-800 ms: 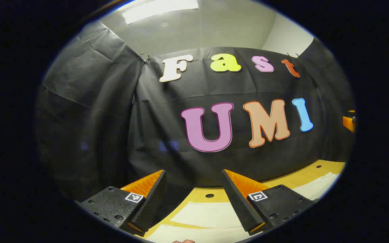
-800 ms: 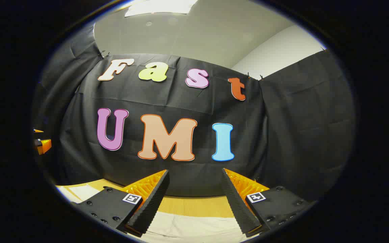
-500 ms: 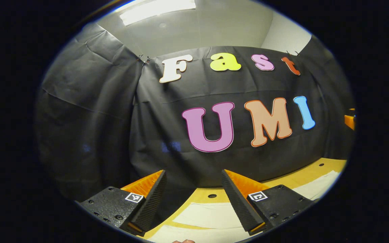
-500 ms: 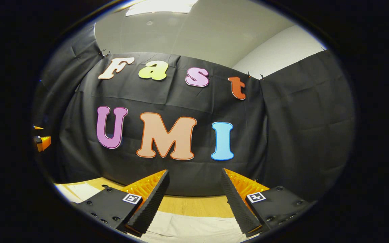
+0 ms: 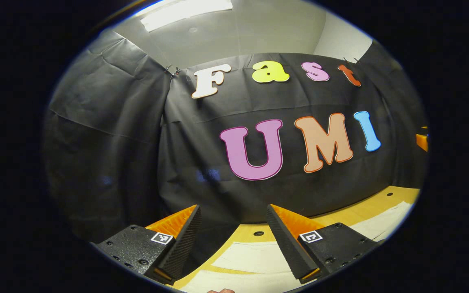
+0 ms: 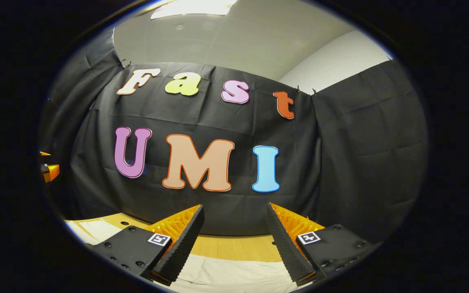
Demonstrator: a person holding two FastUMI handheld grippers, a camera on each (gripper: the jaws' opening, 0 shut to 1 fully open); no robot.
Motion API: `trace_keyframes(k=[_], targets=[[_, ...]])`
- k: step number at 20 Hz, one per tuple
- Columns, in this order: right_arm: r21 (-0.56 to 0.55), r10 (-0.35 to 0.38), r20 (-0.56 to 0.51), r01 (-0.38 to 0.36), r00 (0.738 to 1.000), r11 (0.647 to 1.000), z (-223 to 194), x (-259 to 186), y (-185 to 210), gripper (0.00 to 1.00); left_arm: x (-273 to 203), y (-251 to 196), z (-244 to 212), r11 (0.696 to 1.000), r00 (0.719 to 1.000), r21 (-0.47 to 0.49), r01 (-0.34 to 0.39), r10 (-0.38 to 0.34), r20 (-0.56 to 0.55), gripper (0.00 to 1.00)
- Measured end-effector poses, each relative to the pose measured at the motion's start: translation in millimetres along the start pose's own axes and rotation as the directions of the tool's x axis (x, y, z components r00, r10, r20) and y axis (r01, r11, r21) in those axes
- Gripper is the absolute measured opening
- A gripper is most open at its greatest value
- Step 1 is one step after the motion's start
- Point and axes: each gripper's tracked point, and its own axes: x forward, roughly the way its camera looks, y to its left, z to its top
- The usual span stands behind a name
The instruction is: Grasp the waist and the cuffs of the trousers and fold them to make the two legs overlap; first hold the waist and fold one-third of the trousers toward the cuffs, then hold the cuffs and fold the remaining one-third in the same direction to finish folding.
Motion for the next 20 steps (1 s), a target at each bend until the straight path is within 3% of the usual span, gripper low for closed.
trace_keyframes(k=[20], targets=[[0.002,-0.002,-0.006,0.002,1.000,1.000,-3.3,3.5,3.1,0.97,-0.4,4.1,-13.8,1.000,1.000,0.018,0.001,0.000,-0.022,0.96]])
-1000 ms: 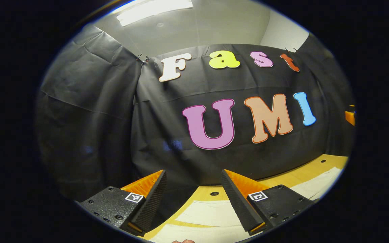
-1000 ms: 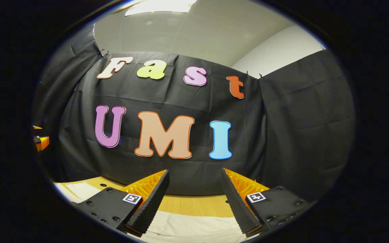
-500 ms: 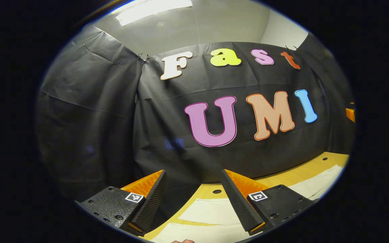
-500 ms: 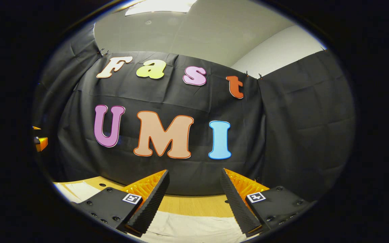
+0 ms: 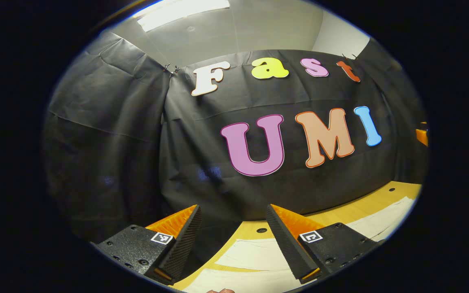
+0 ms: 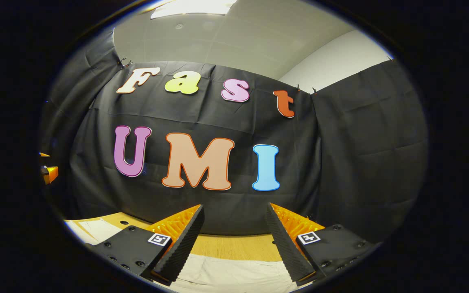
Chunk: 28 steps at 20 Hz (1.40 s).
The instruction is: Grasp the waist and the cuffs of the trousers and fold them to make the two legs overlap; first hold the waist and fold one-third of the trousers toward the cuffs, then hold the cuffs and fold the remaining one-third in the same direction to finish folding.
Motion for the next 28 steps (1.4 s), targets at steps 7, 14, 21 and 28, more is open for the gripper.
trace_keyframes(k=[7,14,21,28], targets=[[0.005,-0.001,0.000,0.001,1.000,1.000,-2.1,4.5,-2.0,0.97,-3.6,1.5,-22.6,0.998,0.999,0.057,0.021,-0.020,-0.027,0.96],[0.007,0.004,-0.015,-0.004,1.000,1.000,-12.3,3.9,-3.1,0.97,-22.1,-3.7,-70.3,0.937,0.979,0.294,0.188,-0.154,-0.137,0.96],[0.005,0.009,-0.050,-0.009,0.999,1.000,-31.3,3.0,-5.9,0.97,-67.9,-10.8,-139.0,0.783,0.898,0.460,0.419,-0.282,-0.337,0.96],[-0.002,0.034,-0.090,-0.034,0.995,0.999,-49.9,2.8,-0.9,0.97,-111.8,4.0,-207.9,0.670,0.781,0.456,0.585,-0.314,-0.541,0.97]])
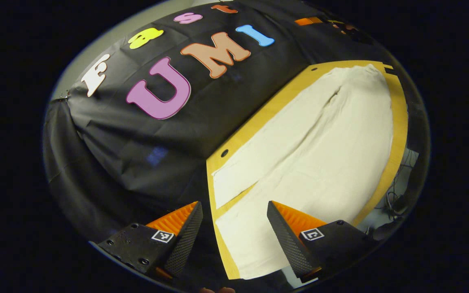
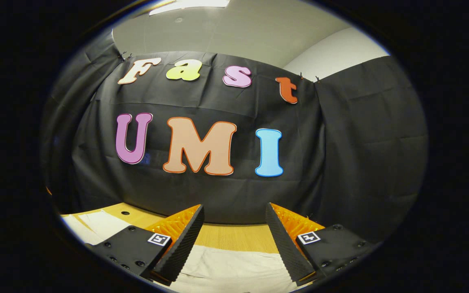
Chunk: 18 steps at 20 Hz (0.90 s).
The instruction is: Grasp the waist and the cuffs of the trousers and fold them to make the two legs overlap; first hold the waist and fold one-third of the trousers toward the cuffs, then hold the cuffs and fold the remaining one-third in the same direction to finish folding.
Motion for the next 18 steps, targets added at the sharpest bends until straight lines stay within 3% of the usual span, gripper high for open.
trace_keyframes(k=[5,9,18], targets=[[-0.012,0.021,-0.023,-0.021,1.000,1.000,-10.8,0.1,4.2,0.97,-6.2,-34.7,-30.4,0.988,0.990,0.091,0.123,-0.116,-0.078,0.97],[-0.013,0.022,-0.031,-0.022,0.999,1.000,-15.7,-1.1,1.8,0.97,-16.1,-65.3,-59.9,0.968,0.967,0.120,0.219,-0.199,-0.158,0.97],[-0.013,0.001,-0.048,-0.001,0.999,1.000,-22.0,-6.5,-6.3,0.97,-15.0,-87.7,-90.0,0.928,0.931,0.195,0.316,-0.264,-0.254,0.97]])
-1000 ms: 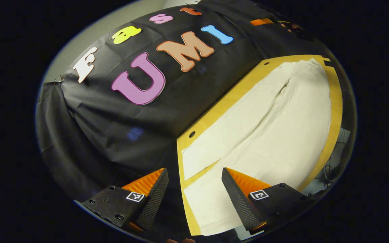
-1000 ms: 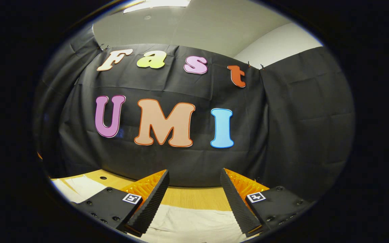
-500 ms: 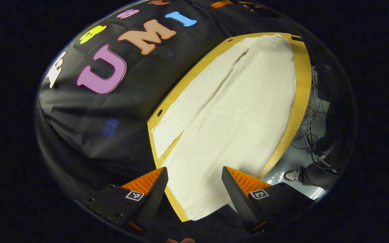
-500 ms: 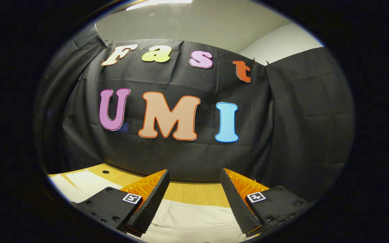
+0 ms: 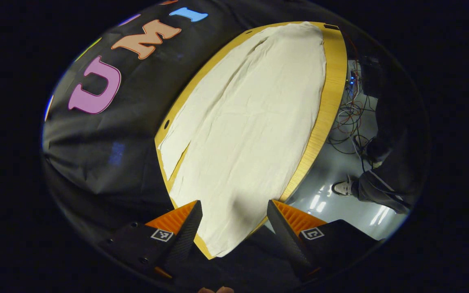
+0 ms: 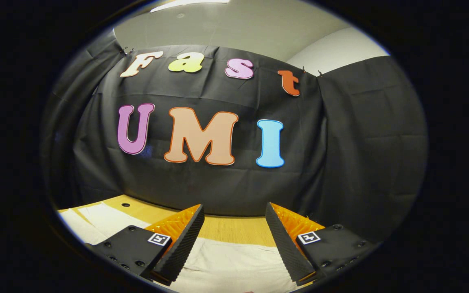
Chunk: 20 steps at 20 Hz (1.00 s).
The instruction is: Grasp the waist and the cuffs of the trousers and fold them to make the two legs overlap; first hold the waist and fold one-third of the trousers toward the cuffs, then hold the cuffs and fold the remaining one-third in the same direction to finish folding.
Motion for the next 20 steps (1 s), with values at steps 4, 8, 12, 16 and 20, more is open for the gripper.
trace_keyframes(k=[4,8,12,16,20], targets=[[0.000,-0.018,-0.008,0.018,1.000,1.000,-3.6,-3.2,-6.6,0.97,5.5,-1.6,0.5,0.999,1.000,0.035,0.007,-0.006,-0.012,0.97],[-0.016,-0.031,-0.009,0.031,0.999,0.999,-5.4,-4.2,-10.2,0.97,12.8,-1.2,1.5,0.997,0.999,0.070,0.034,-0.033,-0.015,0.97],[-0.013,-0.045,-0.018,0.044,0.999,0.999,-9.3,-5.3,-13.3,0.97,25.8,8.6,6.4,0.996,0.999,0.088,0.034,-0.032,-0.025,0.91],[-0.018,-0.064,-0.017,0.064,0.998,0.998,-8.1,-7.3,-19.4,0.97,41.9,18.5,14.3,0.994,0.999,0.096,0.044,-0.042,-0.023,0.89],[-0.031,-0.084,-0.016,0.083,0.996,0.996,-7.2,-12.0,-28.5,0.97,50.6,15.4,16.0,0.992,0.997,0.101,0.080,-0.077,-0.032,0.68]])
